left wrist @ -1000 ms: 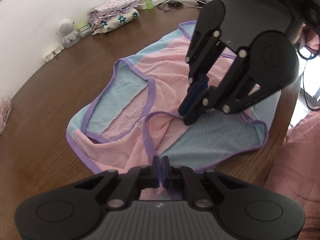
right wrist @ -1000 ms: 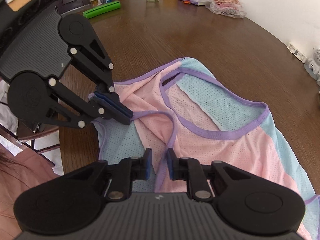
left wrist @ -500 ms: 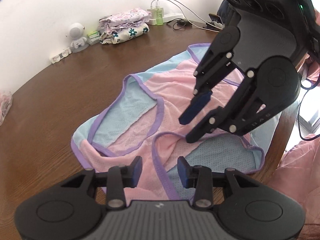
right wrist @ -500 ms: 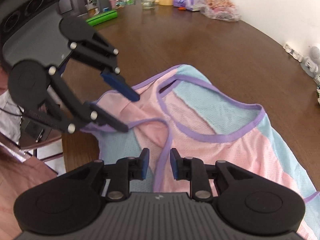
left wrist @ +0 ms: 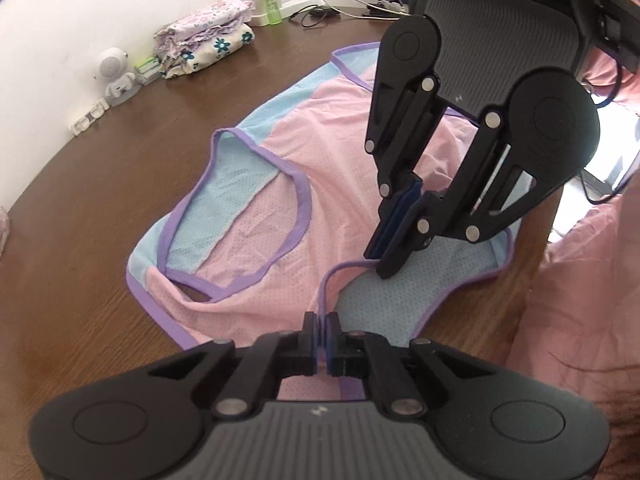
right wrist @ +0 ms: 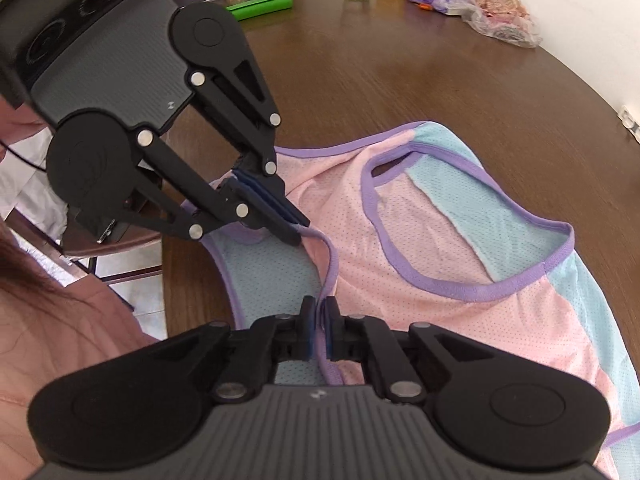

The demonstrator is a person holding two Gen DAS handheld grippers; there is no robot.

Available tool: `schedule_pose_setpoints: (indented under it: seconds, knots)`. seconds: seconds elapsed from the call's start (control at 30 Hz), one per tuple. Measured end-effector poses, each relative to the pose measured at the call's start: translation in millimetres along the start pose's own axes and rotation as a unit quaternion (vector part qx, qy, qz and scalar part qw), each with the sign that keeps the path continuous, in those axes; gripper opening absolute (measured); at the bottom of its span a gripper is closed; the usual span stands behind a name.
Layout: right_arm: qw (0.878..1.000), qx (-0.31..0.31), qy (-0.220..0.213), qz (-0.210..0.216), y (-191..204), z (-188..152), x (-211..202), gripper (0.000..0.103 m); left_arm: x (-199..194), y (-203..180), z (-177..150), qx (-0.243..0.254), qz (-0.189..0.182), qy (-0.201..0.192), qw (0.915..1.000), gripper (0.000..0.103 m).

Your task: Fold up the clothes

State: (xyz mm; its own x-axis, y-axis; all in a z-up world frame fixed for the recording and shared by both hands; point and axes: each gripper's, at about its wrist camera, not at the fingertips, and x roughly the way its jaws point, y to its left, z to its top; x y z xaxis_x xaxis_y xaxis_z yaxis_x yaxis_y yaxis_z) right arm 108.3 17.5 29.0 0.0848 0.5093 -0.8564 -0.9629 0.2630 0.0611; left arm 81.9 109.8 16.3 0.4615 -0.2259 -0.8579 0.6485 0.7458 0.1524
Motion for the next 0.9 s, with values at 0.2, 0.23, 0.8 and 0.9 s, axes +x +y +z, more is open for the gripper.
schedule_pose_setpoints:
  seconds: [0.2, 0.23, 0.8, 0.9]
  knots:
    - [0.997, 0.056, -0.047, 0.027, -27, 2, -22, 0.029, -26, 28, -5, -0.053, -0.003, -0.05, 0.9973, 0.045]
    - [0.995, 0.076, -0.059, 0.027, -36, 3, -28, 0.029, -30, 36, -4, -0.071, -0.003, -0.061, 0.9956, 0.045]
    - [0.999, 0.045, -0.008, -0.025, -60, 29, 20, 0.029, 9, 14, 19, -0.019, -0.043, -0.04, 0.9981, 0.015]
    - [0.999, 0.028, 0.001, -0.019, -55, 37, 26, 0.029, 9, 9, 16, -0.007, -0.045, -0.039, 0.9982, 0.014]
